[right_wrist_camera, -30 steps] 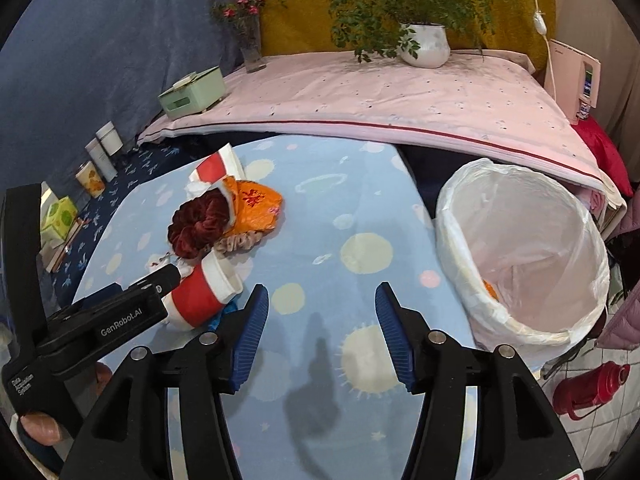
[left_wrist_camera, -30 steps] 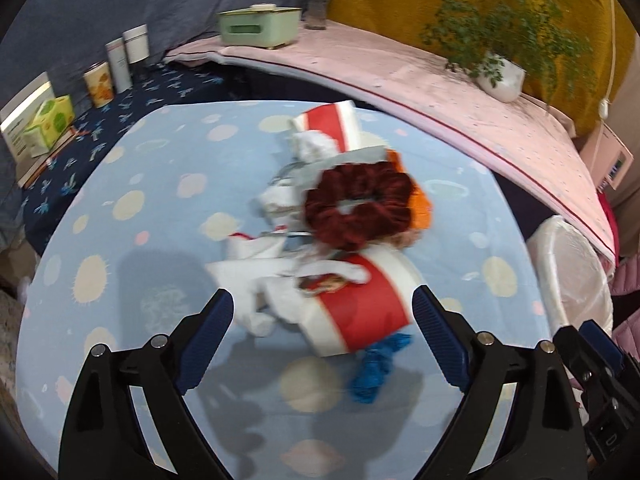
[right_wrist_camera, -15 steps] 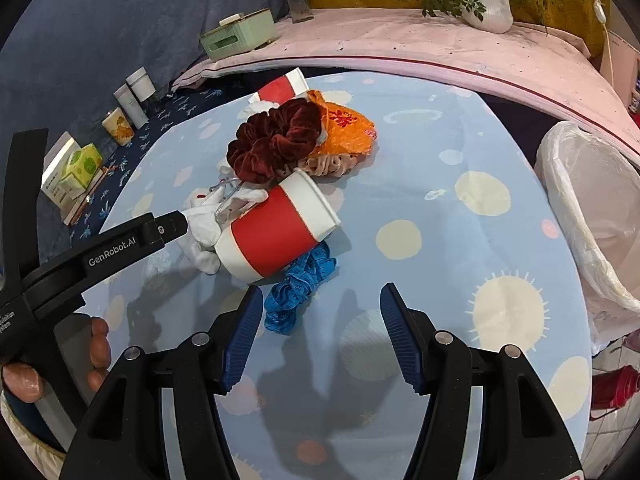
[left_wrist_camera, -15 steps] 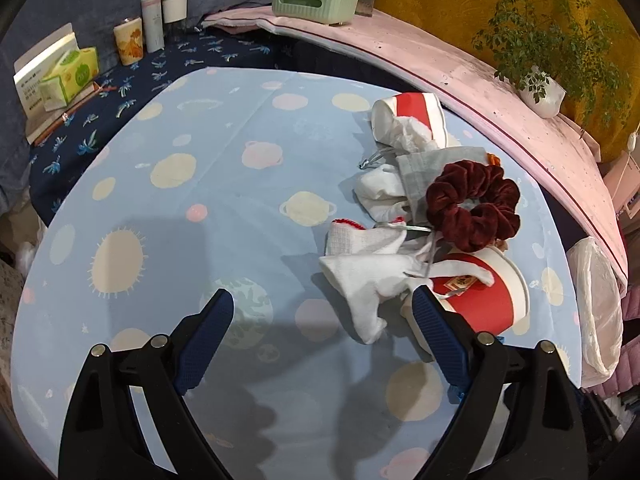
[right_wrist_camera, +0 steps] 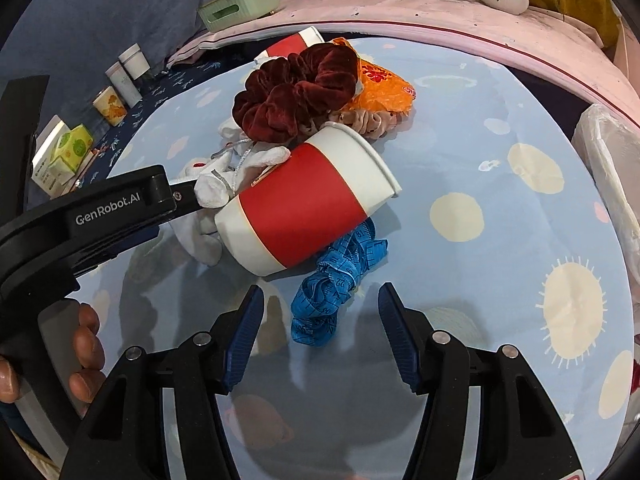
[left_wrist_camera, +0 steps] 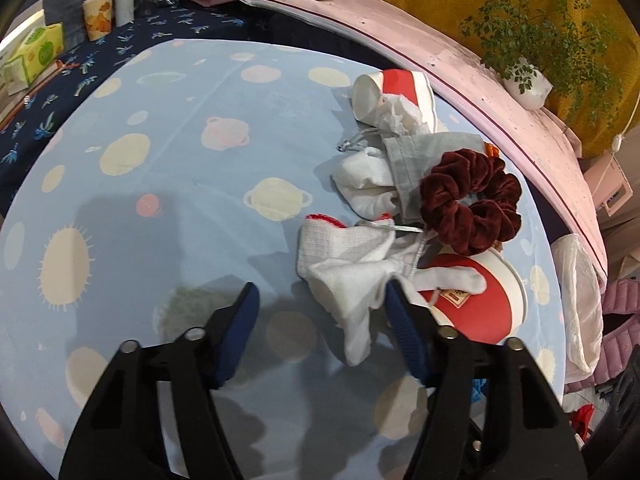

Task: Collect trash
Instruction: 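Grasp the white tissue with the left gripper while the right gripper grasps the blue crumpled plastic, then carry the white tissue and blue plastic over the trash bin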

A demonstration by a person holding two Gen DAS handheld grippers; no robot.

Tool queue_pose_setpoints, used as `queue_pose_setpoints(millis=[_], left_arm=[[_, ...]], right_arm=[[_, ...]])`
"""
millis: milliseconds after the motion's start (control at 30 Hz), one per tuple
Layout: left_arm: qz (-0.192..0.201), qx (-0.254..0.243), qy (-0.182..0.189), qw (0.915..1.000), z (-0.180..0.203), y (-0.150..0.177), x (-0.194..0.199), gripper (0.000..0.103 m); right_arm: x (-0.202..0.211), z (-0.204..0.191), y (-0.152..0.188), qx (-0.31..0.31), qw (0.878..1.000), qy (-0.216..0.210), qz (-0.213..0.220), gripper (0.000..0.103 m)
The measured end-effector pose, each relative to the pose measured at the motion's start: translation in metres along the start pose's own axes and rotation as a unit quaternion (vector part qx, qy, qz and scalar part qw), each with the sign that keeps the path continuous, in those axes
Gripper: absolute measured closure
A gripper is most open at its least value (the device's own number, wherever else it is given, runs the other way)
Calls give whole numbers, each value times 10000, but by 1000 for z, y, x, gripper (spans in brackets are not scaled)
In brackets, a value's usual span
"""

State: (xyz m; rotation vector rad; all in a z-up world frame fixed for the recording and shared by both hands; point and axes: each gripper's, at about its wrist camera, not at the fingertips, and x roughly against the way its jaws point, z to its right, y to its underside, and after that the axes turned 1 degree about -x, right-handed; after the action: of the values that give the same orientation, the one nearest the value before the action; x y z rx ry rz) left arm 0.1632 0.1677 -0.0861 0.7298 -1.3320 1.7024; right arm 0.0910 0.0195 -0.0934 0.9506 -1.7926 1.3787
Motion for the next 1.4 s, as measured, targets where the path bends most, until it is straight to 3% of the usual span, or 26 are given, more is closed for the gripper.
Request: queue_pose_setpoints(millis=[33, 100, 167, 267, 467, 800, 1067, 1400], left_arm=[[-24, -26, 76, 10000, 1, 0, -1, 56], [-95, -80, 231, 9997, 4, 1, -3, 77], [-111, -81, 297, 9995, 5, 2, -3, 80], [-79, -97, 345, 9993, 7, 2, 1, 90], [103, -82, 218, 9997, 9, 1, 18, 91], [585, -303, 164, 9977, 36, -11, 62, 92], [927, -629, 389, 9929, 80, -17, 94, 92], [1056, -1178, 725, 9847, 155, -17, 107, 92]], right_arm=[[-1, 0, 0, 23, 10000, 22, 8, 53], [-2, -1, -1, 56, 10000, 34, 14, 60], [-3, 0, -2, 70, 10000, 51, 6, 71], [-3, 2, -3, 39, 10000, 10, -15, 78], [7, 8, -2, -22, 10000, -62, 30, 83], [48, 25, -11, -152, 9984, -128, 532, 84], [91, 40, -23, -234, 9935, -117, 1109, 84], [135, 71, -34, -443, 9849, -11, 1676, 84]])
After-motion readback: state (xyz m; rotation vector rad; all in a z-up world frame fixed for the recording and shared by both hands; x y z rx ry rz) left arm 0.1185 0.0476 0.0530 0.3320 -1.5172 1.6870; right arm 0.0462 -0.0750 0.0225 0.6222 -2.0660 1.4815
